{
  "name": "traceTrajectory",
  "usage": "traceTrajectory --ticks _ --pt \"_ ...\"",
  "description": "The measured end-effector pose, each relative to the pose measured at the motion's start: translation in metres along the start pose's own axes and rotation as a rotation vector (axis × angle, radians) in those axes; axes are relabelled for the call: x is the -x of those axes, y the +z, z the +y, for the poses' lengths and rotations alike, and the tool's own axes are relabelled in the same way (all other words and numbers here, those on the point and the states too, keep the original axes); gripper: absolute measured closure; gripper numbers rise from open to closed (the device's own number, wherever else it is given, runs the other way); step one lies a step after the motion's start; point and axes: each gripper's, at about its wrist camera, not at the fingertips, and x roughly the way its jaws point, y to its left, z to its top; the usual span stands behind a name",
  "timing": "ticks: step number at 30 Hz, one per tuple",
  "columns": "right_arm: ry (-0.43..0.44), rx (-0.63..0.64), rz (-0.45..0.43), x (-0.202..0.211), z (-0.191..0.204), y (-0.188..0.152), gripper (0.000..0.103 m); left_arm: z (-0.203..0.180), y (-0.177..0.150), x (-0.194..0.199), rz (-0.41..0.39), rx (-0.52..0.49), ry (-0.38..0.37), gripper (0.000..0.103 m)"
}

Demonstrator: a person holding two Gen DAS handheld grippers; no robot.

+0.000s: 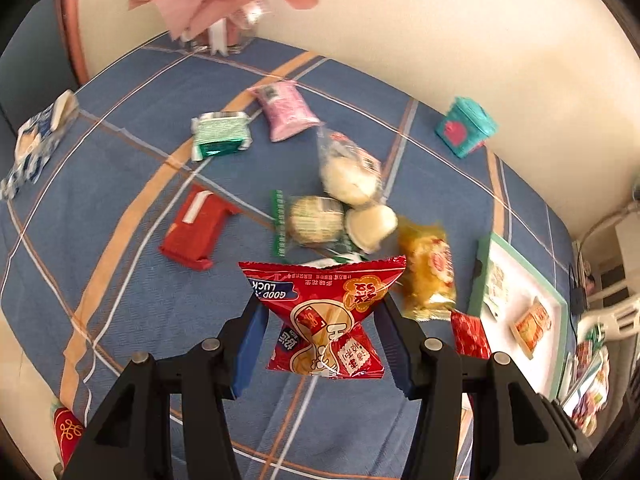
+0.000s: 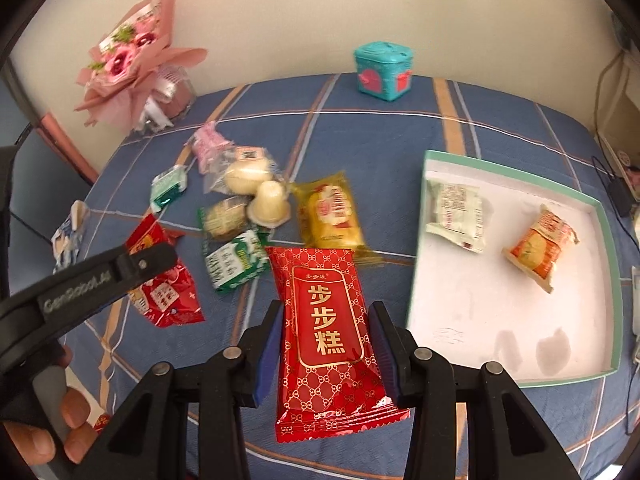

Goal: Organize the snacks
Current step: 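Lift both red snacks and carry them over the tray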

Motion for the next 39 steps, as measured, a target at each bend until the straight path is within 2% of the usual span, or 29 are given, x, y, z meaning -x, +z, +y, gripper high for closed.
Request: traceTrajectory --ticks 5,15,19,23,28,39 --pt "-0.044 -0.075 0.001 0.0 -0.031 0.001 0.058 -0.036 -0.008 -0.001 -0.001 -0.105 -0.033 0.047" --pt "-0.18 -0.323 -0.036 0.017 -0.134 -0.005 0.058 -0.111 -0.032 -0.006 0.01 -0.313 -0.098 0.047" --pt "-0.243 -0.386 -0.058 0.027 -0.168 -0.01 0.058 -0.138 -0.042 -0.01 0.017 -0.371 -0.138 0.047" --pt "-0.293 -0.455 -0.071 0.032 -0.2 -0.015 0.058 -0.165 -0.049 -0.017 0.011 -0.439 -0.145 0.047" --pt "-0.334 -0.484 -0.083 0.034 -0.222 -0.016 0.058 -0.192 -0.054 -0.025 0.008 -0.496 -0.178 0.047" --pt "-0.384 -0.5 -0.087 0.01 -0.243 -0.008 0.058 -0.214 -0.055 -0.055 0.038 -0.542 -0.174 0.047"
